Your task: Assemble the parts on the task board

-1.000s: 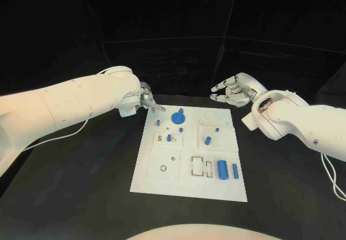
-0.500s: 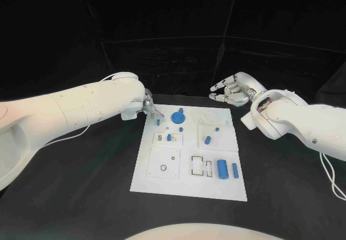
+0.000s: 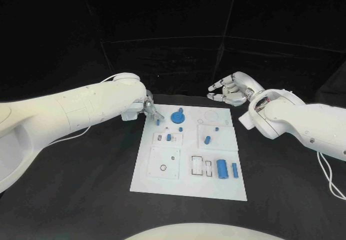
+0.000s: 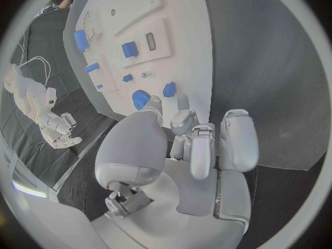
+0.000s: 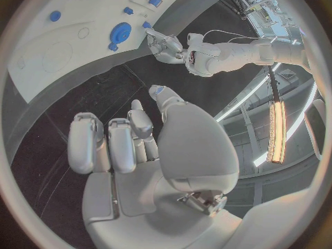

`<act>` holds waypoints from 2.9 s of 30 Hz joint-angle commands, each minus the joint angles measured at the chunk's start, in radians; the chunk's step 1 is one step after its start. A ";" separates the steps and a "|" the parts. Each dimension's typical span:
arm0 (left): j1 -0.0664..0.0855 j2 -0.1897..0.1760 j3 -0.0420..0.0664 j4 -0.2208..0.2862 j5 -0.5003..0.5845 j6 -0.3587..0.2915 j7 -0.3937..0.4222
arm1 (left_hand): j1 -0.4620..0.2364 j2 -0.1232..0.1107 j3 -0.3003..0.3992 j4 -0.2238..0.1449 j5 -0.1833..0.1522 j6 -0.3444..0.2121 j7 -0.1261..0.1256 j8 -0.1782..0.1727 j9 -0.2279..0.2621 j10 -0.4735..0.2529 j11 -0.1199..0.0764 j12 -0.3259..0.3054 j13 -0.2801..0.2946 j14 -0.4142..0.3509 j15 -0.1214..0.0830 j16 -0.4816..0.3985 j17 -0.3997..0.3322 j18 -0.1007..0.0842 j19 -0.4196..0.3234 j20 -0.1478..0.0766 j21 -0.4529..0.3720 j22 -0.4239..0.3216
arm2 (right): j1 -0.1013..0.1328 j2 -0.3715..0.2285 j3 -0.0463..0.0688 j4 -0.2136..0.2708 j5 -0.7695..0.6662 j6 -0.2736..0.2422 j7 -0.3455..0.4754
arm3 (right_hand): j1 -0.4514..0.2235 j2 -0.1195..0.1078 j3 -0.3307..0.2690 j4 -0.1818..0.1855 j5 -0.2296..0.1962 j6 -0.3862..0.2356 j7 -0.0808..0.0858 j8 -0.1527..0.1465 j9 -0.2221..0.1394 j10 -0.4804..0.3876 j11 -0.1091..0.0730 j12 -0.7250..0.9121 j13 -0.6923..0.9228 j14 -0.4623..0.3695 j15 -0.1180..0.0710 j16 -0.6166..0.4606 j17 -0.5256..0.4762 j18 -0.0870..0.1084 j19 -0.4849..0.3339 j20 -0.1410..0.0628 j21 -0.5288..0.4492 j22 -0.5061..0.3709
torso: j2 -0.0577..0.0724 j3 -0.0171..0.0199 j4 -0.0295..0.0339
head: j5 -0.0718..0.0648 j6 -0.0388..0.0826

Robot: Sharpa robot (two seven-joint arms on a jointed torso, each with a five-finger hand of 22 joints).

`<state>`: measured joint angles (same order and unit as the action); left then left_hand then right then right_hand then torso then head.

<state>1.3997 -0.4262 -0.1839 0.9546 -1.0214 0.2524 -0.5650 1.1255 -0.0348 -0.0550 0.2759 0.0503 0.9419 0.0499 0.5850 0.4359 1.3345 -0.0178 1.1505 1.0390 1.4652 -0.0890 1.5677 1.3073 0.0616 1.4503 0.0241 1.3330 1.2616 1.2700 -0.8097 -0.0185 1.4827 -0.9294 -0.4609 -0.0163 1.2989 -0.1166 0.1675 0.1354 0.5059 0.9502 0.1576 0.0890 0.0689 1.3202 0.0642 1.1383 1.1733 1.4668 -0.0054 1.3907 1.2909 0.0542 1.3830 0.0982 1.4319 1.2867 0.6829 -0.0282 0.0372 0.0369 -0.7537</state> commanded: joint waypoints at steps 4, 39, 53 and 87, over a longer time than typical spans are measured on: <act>0.000 0.007 -0.001 -0.004 -0.006 0.029 0.013 | 0.011 0.011 -0.007 -0.003 -0.001 0.011 0.000 0.003 -0.004 0.005 -0.005 0.005 0.000 0.106 0.008 0.003 0.263 0.009 0.003 0.003 0.006 0.002 | 0.002 0.003 0.001 0.000 0.003 -0.004 0.010 | 0.004 0.003 0.004 0.000 0.000 0.001 -0.005 0.006 0.000 -0.004 -0.003 0.003 0.001 0.044 -0.008 -0.006 0.001 0.012 -0.003 -0.001 -0.007 0.000 | 0.000 -0.0009 0.0005 | -0.003 0.001; -0.005 0.022 -0.005 -0.012 0.023 0.025 0.030 | 0.132 0.088 0.026 -0.085 -0.001 0.004 0.002 -0.001 -0.032 -0.002 -0.003 0.000 -0.013 0.106 0.009 0.003 0.263 0.010 0.000 0.005 -0.001 -0.001 | 0.002 0.009 0.001 -0.004 0.003 0.000 0.008 | 0.008 0.003 0.006 -0.001 0.003 0.000 -0.005 0.006 0.000 -0.003 -0.003 0.005 0.004 0.044 -0.008 -0.005 0.002 0.012 -0.003 -0.001 -0.006 0.000 | 0.000 -0.0008 0.0017 | -0.007 -0.004; -0.006 0.016 -0.005 -0.011 0.043 0.026 0.051 | 0.242 0.125 0.331 -0.222 0.018 -0.020 0.007 -0.019 -0.067 -0.019 -0.004 -0.021 -0.034 0.106 0.012 0.003 0.263 0.011 -0.002 0.004 -0.006 -0.002 | 0.002 0.009 0.001 -0.005 0.003 0.004 0.002 | 0.008 0.003 0.006 -0.001 0.003 0.000 -0.005 0.006 0.000 -0.003 -0.003 0.005 0.004 0.044 -0.008 -0.005 0.002 0.012 -0.003 -0.001 -0.006 0.000 | -0.001 -0.0006 0.0024 | -0.008 -0.009; -0.016 -0.217 -0.009 0.358 0.078 -0.216 0.070 | -0.013 -0.062 0.789 -0.359 0.095 -0.010 -0.003 0.087 -0.051 0.004 -0.010 -0.018 -0.056 0.106 0.007 0.003 0.263 0.009 0.005 0.004 -0.001 0.016 | 0.002 0.001 0.001 -0.009 0.003 0.018 -0.002 | 0.013 -0.003 0.005 -0.004 0.009 0.001 -0.005 0.008 0.000 -0.003 -0.003 0.007 0.005 0.045 -0.009 -0.005 0.003 0.012 -0.002 -0.002 -0.007 0.000 | -0.003 -0.0014 0.0084 | 0.005 -0.016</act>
<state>1.3846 -0.6404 -0.1933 1.3036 -0.9376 0.0863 -0.5160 1.1105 -0.0884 0.6084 0.0499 0.1430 0.9310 0.0530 0.6664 0.3837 1.3334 -0.0268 1.1382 0.9845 1.4652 -0.0781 1.5677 1.3073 0.0616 1.4503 0.0241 1.3330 1.2761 1.2700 -0.8079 -0.0187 1.4724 -0.9288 -0.4493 -0.0201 1.3043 -0.1222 0.1702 0.1326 0.5112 0.9502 0.1576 0.0927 0.0690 1.3202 0.0643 1.1423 1.1777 1.4668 -0.0053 1.3908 1.2935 0.0542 1.3830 0.0982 1.4319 1.2869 0.6797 -0.0288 0.0453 0.0410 -0.7680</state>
